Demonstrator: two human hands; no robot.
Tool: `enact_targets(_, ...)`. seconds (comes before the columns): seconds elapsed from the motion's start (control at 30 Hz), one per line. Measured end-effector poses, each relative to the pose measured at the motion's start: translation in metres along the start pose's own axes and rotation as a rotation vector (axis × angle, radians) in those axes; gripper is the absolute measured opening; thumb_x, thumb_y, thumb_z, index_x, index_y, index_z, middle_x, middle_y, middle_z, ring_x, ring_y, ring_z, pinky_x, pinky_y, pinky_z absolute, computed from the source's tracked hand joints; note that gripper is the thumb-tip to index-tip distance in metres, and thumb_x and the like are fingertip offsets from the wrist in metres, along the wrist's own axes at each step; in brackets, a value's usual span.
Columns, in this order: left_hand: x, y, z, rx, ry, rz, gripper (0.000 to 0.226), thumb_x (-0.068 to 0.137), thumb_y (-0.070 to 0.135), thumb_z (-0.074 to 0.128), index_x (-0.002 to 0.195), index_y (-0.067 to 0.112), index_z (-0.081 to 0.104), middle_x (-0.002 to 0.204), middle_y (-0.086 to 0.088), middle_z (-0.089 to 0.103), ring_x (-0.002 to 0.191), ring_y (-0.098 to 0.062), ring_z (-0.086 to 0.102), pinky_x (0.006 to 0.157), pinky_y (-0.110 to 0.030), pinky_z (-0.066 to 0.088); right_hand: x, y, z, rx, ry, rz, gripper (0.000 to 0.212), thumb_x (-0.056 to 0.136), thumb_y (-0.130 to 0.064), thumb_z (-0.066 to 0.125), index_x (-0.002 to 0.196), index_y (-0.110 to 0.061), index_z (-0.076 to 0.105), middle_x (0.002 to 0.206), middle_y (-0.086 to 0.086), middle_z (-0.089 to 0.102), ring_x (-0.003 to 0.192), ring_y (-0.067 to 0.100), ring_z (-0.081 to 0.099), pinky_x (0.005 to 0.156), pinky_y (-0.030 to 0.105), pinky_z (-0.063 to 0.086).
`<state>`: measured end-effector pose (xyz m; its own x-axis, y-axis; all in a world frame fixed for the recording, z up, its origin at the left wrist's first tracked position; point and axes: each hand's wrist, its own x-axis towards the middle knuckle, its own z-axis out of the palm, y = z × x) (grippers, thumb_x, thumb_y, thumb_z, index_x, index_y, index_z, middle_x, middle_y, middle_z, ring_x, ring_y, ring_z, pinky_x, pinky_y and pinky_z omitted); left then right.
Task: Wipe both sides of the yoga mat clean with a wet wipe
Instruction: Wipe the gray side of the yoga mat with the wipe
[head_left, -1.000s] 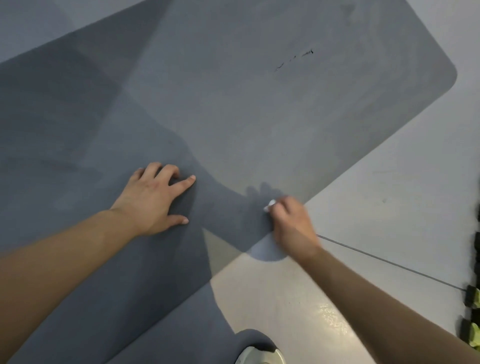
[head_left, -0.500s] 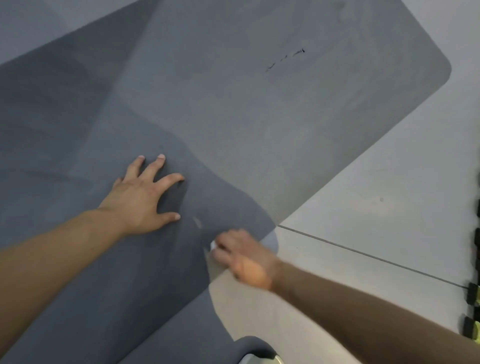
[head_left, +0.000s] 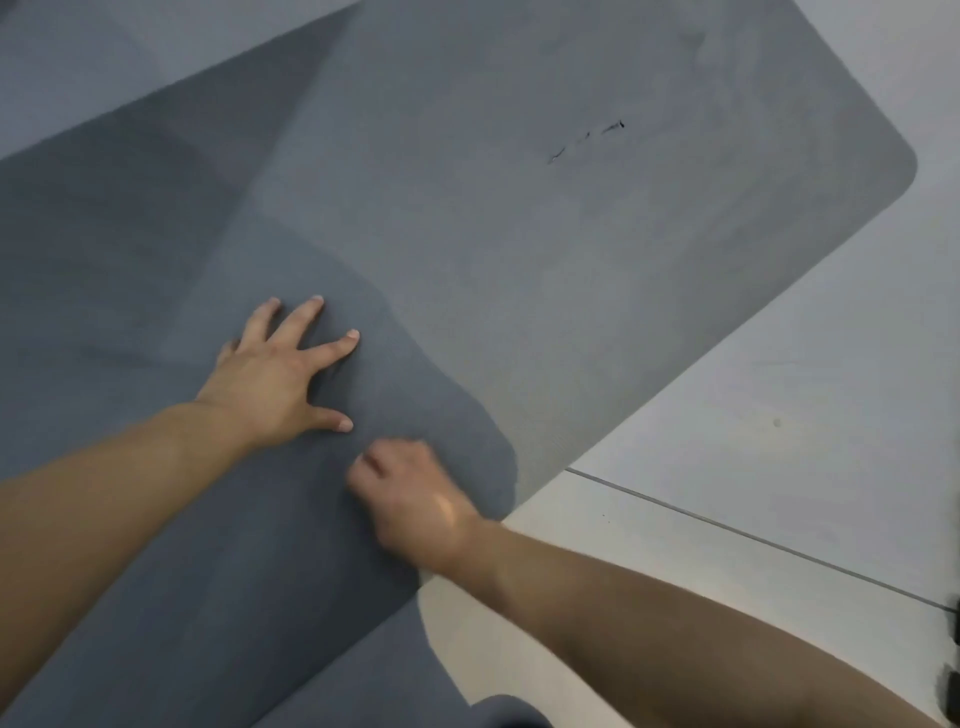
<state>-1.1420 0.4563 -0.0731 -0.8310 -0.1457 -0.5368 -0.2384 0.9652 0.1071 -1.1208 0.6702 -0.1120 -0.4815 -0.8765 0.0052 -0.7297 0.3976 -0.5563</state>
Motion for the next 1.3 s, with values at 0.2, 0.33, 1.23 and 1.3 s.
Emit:
enact_targets(0.2,0.005,-0.017,0.002,0.032,-0.015,0.040,0.078,0.088,0.067,0.057,0.151,0.061,0.012,0.168,0.006,-0.008,0.151,-0.040,0.003,0.119,-0.056,0.026,0.022,0.059,-0.032,-0.137,0.061,-0.037,0.013,0.077,-0.007,0.055,0.090,-0.006,0.056,0.086,0.018,0.054,0.075,0.037,0.053,0.061,0.041,0.038)
enact_targets(0.33,0.007,-0.029,-0.010,0.075,0.089,0.080,0.074,0.094,0.051,0.059,0.156,0.047,0.018,0.166,0.014,0.017,0.142,-0.030,0.026,0.108,-0.052,0.042,0.031,0.139,-0.088,-0.247,0.358,0.396,0.013,0.085,-0.007,0.061,0.076,-0.007,0.052,0.078,0.018,0.051,0.064,0.040,0.052,0.056,0.041,0.040)
enact_targets(1.23,0.044,-0.078,-0.024,-0.015,-0.002,-0.149,0.073,0.094,0.054,0.059,0.153,0.055,0.015,0.163,-0.004,0.014,0.140,-0.039,0.026,0.121,-0.042,0.018,0.109,0.046,-0.014,-0.077,0.185,0.181,0.019,0.066,-0.002,0.065,0.081,-0.009,0.054,0.083,0.017,0.053,0.074,0.038,0.054,0.063,0.041,0.044)
enact_targets(1.3,0.045,-0.077,-0.026,0.011,0.036,-0.146,0.079,0.090,0.054,0.066,0.154,0.048,0.020,0.159,-0.005,0.023,0.136,-0.039,0.032,0.119,-0.043,0.022,0.106,0.011,0.005,-0.022,0.027,-0.026,0.024,0.067,-0.001,0.066,0.087,-0.008,0.054,0.087,0.017,0.051,0.076,0.036,0.052,0.067,0.041,0.042)
